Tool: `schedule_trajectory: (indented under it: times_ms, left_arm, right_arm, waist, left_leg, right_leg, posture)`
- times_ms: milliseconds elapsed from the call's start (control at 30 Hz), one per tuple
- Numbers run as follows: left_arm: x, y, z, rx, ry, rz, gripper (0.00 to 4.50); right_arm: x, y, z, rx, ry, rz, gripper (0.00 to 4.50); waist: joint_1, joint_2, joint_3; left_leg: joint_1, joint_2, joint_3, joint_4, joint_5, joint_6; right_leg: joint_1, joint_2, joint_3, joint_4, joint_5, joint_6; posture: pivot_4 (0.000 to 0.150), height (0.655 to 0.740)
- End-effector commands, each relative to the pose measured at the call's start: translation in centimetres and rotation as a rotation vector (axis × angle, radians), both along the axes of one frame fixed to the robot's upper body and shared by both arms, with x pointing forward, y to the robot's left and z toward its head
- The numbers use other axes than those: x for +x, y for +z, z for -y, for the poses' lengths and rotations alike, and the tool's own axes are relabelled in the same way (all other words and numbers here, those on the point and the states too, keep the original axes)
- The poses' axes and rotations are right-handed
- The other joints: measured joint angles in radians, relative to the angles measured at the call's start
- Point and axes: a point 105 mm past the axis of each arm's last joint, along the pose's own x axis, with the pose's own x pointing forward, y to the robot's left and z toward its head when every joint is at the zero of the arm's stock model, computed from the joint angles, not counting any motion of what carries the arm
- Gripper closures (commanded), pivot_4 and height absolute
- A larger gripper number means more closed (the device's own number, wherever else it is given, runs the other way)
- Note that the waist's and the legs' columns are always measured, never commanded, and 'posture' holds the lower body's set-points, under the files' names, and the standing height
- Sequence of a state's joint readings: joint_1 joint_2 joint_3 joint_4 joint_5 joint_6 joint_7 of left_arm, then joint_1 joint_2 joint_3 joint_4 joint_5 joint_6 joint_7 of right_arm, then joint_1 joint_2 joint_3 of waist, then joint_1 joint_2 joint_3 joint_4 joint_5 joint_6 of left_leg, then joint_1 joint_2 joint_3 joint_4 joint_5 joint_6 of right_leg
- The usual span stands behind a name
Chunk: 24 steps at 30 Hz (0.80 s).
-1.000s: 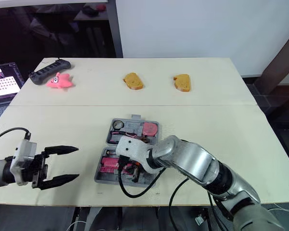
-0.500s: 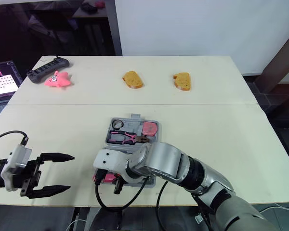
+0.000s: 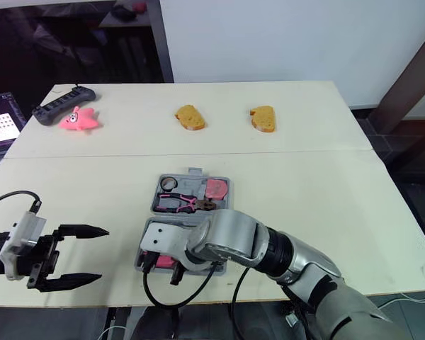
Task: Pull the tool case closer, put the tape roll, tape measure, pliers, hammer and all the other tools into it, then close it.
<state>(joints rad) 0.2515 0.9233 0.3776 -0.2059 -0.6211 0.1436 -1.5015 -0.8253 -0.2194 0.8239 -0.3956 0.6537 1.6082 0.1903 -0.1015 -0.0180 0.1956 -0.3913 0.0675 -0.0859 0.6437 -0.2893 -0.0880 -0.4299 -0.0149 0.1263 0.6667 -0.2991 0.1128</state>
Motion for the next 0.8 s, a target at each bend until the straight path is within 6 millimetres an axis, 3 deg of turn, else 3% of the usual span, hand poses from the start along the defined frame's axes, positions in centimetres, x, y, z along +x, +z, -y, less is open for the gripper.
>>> schedule_trajectory:
  times_ms: [33,567,633,800]
  left_arm:
    - [-0.1,0.6,0.1,-0.008,0.001,0.032,0.0]
    - [-0.3,0.4,0.2,-0.007,0.018,0.034,0.0]
    - [-0.3,0.4,0.2,-0.008,0.02,0.033,0.0]
    - [-0.3,0.4,0.2,-0.008,0.019,0.032,0.0]
  right_arm:
    - [-0.2,0.0,-0.6,0.004,0.002,0.007,4.1]
    - [-0.2,-0.5,-1.5,0.006,-0.013,0.015,4.1]
    - [-0.2,-0.4,-1.5,0.008,-0.013,0.018,3.0]
    - [0.3,0.2,-1.8,0.033,-0.026,0.032,0.82]
  waist:
    - [-0.002,0.0,0.0]
    - [-0.003,0.0,0.0]
    - [-0.003,0.0,0.0]
    - [-0.003,0.0,0.0]
  left_leg:
    - [0.0,0.0,0.0,0.0,0.0,0.0]
    - [0.0,0.0,-0.001,0.0,0.0,0.0]
    - [0.0,0.0,-0.001,0.0,0.0,0.0]
    - [0.0,0.0,-0.001,0.0,0.0,0.0]
  right_leg:
    - [0.0,0.0,0.0,0.0,0.0,0.0]
    - [0.0,0.001,0.0,0.0,0.0,0.0]
    - [0.0,0.001,0.0,0.0,0.0,0.0]
    - [0.0,0.001,0.0,0.0,0.0,0.0]
  posture:
    - [0.15,0.74]
    - [0.15,0.74]
    - [0.15,0.74]
    - [0.15,0.74]
